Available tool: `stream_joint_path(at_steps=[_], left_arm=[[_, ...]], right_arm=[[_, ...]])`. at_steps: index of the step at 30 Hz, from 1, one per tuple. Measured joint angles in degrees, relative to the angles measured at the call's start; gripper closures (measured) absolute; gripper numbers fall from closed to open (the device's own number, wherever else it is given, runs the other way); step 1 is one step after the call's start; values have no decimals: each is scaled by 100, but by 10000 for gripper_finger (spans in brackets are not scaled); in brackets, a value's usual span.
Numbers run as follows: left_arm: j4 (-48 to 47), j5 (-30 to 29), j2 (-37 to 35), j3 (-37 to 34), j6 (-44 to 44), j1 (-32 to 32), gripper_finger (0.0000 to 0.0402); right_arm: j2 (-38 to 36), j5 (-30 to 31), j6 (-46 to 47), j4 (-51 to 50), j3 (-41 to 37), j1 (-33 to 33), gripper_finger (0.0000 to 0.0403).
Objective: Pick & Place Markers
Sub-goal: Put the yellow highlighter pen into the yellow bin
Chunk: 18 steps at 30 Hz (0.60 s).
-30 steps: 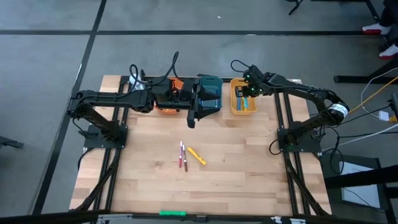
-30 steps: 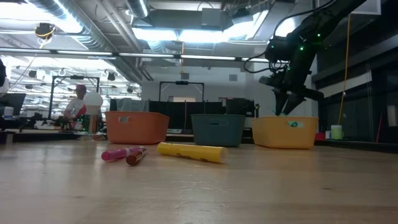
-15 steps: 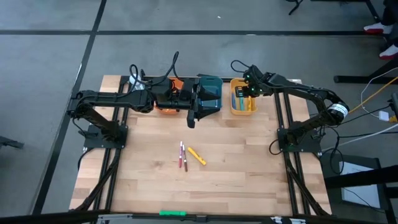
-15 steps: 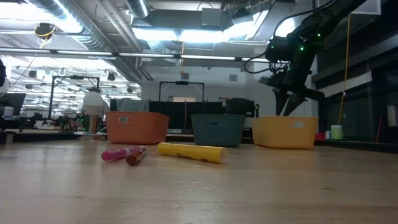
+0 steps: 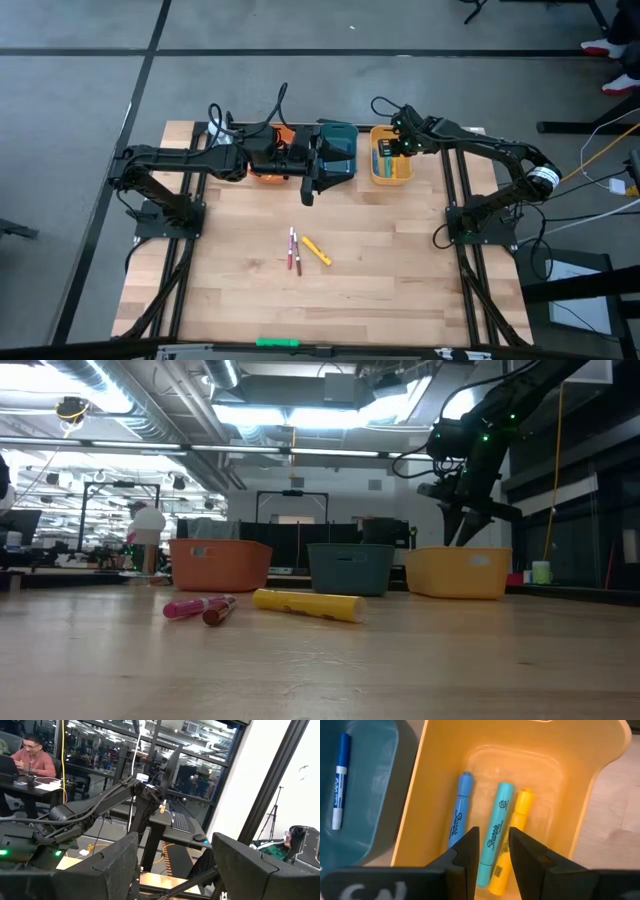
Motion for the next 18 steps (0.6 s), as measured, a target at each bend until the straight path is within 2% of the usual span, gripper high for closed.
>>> stream_joint_path(at_steps=[6,13,18], left_arm=[[0,-3,0,0,4,0,151],[1,-4,0,0,0,0,151],[0,-7,0,0,1,0,151]], right_arm=[[0,0,1,0,0,0,313],[0,0,-30,0,2,0,391],[0,0,-63,-21,2,0,397]])
